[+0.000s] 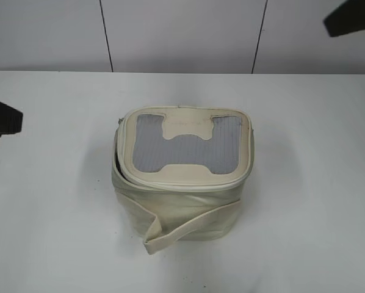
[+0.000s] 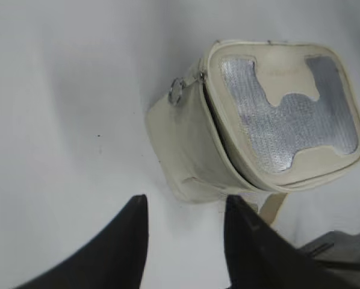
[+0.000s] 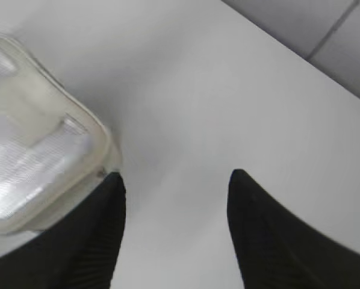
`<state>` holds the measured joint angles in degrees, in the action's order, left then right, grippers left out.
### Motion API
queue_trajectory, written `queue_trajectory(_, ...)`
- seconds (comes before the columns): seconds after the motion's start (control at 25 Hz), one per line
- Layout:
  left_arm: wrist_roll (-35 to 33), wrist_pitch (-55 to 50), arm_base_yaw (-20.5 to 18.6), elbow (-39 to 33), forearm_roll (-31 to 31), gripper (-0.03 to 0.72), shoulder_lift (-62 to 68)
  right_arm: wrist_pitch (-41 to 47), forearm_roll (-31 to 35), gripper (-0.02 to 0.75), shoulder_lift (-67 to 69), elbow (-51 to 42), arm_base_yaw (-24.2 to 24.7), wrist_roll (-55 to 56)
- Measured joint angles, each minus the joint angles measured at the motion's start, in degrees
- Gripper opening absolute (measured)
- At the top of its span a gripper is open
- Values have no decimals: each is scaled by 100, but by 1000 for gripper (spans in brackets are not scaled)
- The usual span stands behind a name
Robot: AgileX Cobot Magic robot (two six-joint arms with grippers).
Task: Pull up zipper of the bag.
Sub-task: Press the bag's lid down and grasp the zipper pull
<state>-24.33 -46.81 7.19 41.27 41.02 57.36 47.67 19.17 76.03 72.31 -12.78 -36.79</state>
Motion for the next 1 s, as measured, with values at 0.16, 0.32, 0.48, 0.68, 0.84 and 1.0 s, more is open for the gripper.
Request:
queue_trajectory(0.16,-312,-280,0,514,35,327,819,693,979,435,1030,1076,-124,-777)
queue_trajectory(0.32,-719,-301,5,990,57,327,1589,1216,770,435,1886,2118,-514,-983)
queue_trajectory(0.48,-1042,-202,5,1425,104,327,2212,1795,247,435,2612,3032,-955,-1012)
queue_trajectory(0.68,-1264,-96,5,1537,291,327,2642,2093,176,435,3196,3584,-1336,-1012)
queue_trajectory(0.84,-1290,-51,75,1537,406,327,2831,2131,176,435,3523,3606,-1631,-1012)
queue_trajectory(1.0,-1296,8,256,1542,457,328,2914,2143,262,435,3862,3611,-1814,-1004)
